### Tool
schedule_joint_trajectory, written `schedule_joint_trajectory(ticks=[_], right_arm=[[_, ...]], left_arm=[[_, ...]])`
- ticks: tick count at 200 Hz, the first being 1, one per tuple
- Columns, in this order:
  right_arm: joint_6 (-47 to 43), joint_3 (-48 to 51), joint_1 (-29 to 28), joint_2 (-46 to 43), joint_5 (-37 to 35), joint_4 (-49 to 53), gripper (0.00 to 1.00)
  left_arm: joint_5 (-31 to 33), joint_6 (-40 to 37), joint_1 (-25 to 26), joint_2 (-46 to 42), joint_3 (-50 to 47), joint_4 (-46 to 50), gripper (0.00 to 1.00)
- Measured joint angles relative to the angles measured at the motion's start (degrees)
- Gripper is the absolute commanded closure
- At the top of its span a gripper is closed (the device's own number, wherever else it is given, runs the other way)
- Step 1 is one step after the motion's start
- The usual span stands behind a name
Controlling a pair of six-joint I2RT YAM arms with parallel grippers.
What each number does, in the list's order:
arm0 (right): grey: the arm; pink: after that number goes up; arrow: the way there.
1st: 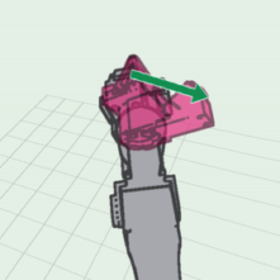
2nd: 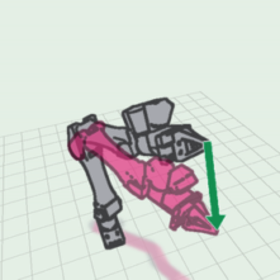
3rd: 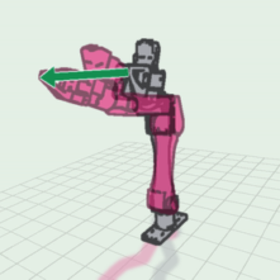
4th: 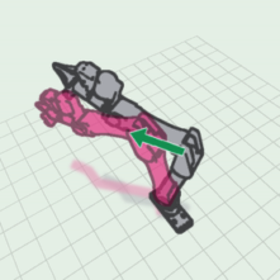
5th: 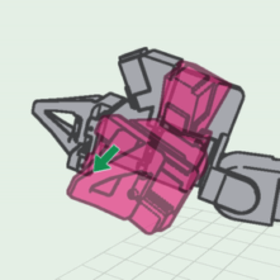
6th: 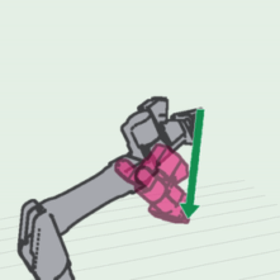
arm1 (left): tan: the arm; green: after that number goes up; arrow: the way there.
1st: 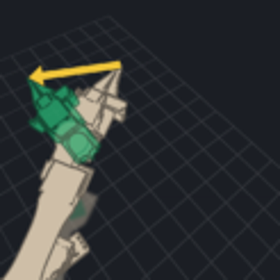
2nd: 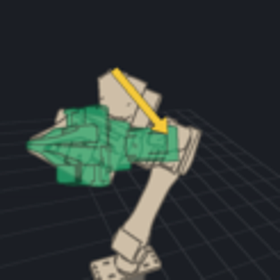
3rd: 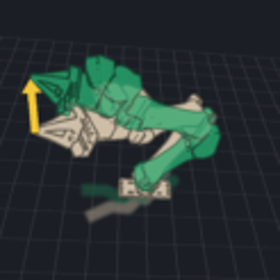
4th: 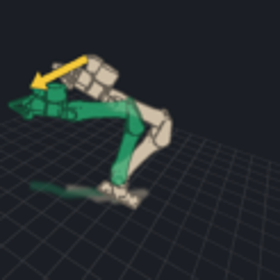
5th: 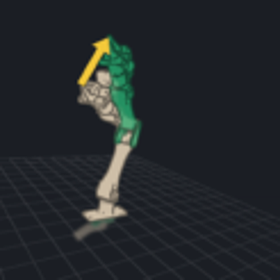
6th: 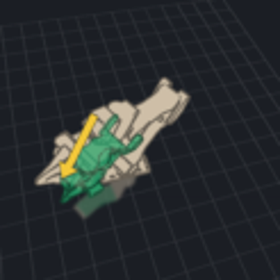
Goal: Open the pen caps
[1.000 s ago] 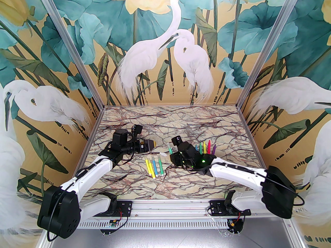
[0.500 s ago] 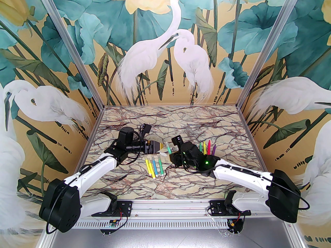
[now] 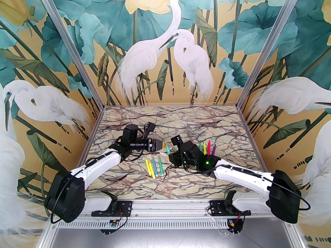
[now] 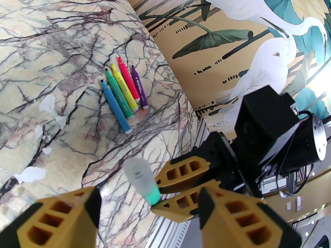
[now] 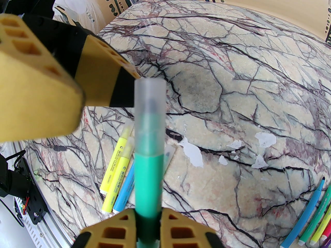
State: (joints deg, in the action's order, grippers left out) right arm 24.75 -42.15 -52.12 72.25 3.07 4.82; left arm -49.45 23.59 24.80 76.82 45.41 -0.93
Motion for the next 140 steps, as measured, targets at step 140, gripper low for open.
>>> schedule_joint_trajectory(ticks=[140], right_arm=[[-0.63, -0.63, -0.33, 0.09, 0.28, -1.46, 0.86]], left_arm=[[-1.95, 2.54, 1.75, 3.19, 0.98, -3.58, 0.65]])
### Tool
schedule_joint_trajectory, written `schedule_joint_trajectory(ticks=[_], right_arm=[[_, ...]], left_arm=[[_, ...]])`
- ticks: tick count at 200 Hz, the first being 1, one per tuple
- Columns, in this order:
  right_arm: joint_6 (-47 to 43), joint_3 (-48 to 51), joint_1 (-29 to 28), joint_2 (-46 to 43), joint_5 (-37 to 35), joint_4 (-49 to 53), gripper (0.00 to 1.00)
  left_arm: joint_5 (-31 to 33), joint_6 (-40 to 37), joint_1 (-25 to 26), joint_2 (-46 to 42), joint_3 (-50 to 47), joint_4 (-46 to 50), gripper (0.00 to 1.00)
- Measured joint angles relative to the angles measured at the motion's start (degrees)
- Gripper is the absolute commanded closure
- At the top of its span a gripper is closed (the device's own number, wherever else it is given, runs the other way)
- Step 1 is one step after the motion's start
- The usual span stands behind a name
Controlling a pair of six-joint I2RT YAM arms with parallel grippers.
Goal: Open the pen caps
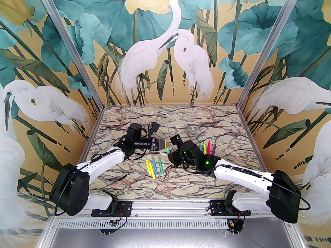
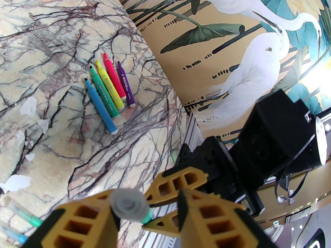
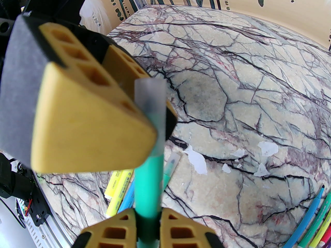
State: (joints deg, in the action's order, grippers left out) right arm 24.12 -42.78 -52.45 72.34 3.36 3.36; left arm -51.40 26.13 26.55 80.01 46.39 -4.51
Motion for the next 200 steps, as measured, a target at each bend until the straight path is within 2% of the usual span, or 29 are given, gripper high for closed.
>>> schedule_joint_trajectory(ticks=[51, 95, 114, 200], right_arm=[[0.0, -0.44, -0.11, 0.09, 0.15, -0.17, 0.84], [-0.46, -0.44, -0.11, 0.09, 0.07, -0.2, 0.61], [-0.31, -0.44, -0.11, 0.39, -0.11, -0.46, 0.56], [-0.42, -0.61, -0.11, 4.39, -0.35, -1.62, 0.56]], left_arm=[[0.02, 0.17, 0.0, 0.74, 0.28, 0.0, 0.78], [0.04, 0.24, 0.11, 0.74, 0.31, 0.0, 0.82], [0.02, 0.24, 0.11, 0.74, 0.5, 0.04, 0.83], [-0.63, 1.01, 0.11, 0.74, 0.83, -0.02, 0.83]])
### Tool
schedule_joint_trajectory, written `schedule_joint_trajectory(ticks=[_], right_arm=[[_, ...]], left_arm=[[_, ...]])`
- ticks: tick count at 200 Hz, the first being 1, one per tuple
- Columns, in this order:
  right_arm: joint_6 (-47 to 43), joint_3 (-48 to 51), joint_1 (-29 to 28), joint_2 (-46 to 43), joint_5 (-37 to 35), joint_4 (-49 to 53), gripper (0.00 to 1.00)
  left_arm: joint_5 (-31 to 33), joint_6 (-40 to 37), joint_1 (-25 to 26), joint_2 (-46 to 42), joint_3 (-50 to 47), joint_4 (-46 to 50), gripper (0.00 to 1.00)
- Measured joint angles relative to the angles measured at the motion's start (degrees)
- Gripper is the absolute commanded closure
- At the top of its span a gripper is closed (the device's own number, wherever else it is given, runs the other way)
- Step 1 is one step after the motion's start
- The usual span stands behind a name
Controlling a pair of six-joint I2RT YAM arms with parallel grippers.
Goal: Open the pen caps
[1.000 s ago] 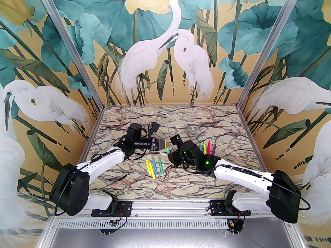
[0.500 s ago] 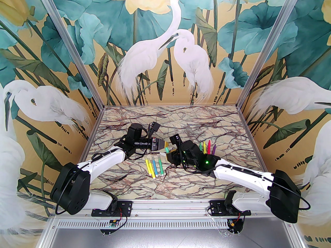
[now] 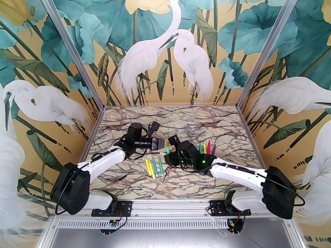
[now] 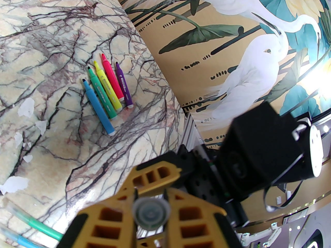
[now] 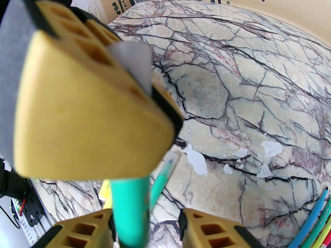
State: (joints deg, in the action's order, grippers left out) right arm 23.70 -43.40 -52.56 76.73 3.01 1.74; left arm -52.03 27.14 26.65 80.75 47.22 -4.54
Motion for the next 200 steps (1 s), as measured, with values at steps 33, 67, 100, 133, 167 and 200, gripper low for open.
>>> schedule_joint_trajectory(ticks=[33, 67, 100, 133, 167, 200], right_arm=[[0.0, -1.03, 0.0, 1.14, 0.02, -0.55, 0.59], [-0.02, -1.68, 0.0, 1.99, 0.02, -0.74, 0.66], [-0.04, -1.79, 0.0, 2.21, 0.04, -0.79, 0.75], [0.0, -1.88, -0.35, 2.21, 0.07, -0.81, 0.83], [-0.02, -1.88, -0.33, 2.21, 0.07, -0.72, 0.9], [-0.02, -1.88, -0.33, 2.21, 0.04, -0.74, 0.93]], left_arm=[[-0.42, 0.31, 0.0, 0.0, 0.0, -0.02, 0.84], [-0.7, 0.33, 0.0, 0.0, 0.0, -0.02, 0.86], [-0.66, 0.31, 0.0, 0.0, 0.0, -0.04, 0.91], [-0.42, 0.31, 0.0, 0.0, 0.0, -0.04, 0.95], [0.31, 0.31, 0.07, 0.0, 0.04, 0.0, 0.97], [1.2, 0.55, 0.13, 0.0, 0.2, 0.02, 1.0]])
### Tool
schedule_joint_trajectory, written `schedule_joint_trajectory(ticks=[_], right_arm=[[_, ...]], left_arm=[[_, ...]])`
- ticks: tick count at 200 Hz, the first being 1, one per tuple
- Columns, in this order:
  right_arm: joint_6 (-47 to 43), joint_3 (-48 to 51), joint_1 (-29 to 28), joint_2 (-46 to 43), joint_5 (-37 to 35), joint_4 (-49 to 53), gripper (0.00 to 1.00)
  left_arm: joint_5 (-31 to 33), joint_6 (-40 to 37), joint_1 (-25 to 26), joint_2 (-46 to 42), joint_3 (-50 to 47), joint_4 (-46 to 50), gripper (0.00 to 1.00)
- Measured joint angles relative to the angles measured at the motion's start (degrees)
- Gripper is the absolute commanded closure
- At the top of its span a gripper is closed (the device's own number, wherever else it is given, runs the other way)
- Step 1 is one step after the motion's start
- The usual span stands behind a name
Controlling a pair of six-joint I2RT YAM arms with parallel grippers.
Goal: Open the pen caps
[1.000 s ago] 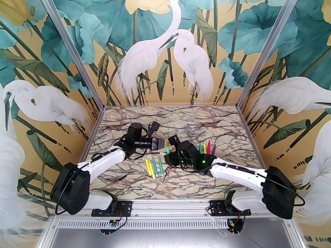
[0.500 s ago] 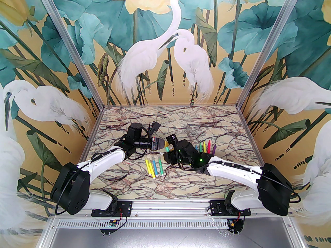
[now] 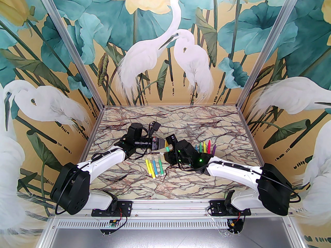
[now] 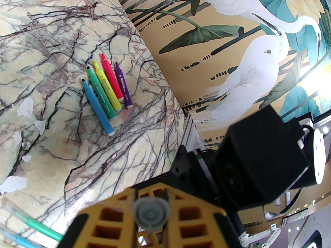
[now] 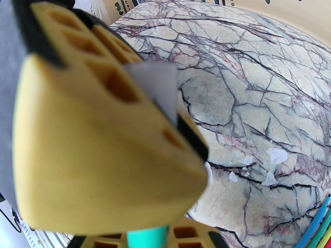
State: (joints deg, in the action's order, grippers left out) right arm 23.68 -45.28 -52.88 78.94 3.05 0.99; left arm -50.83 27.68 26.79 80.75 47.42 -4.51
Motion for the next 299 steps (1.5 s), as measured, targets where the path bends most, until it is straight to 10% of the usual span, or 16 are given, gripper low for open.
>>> schedule_joint_trajectory(ticks=[162, 199, 299], right_arm=[[-0.02, 3.04, -0.04, -1.27, 0.42, -6.62, 0.99], [0.02, 5.77, -0.02, -2.95, 0.44, -0.46, 0.99], [0.52, 6.88, 0.31, -6.73, -6.27, 2.89, 0.97]], left_arm=[[-1.03, 10.47, -3.69, -1.46, -2.1, 0.37, 1.0], [6.34, 11.21, -11.52, -1.7, -2.32, -1.95, 1.0], [14.69, 6.29, -11.76, -2.97, -1.25, 7.74, 1.0]])
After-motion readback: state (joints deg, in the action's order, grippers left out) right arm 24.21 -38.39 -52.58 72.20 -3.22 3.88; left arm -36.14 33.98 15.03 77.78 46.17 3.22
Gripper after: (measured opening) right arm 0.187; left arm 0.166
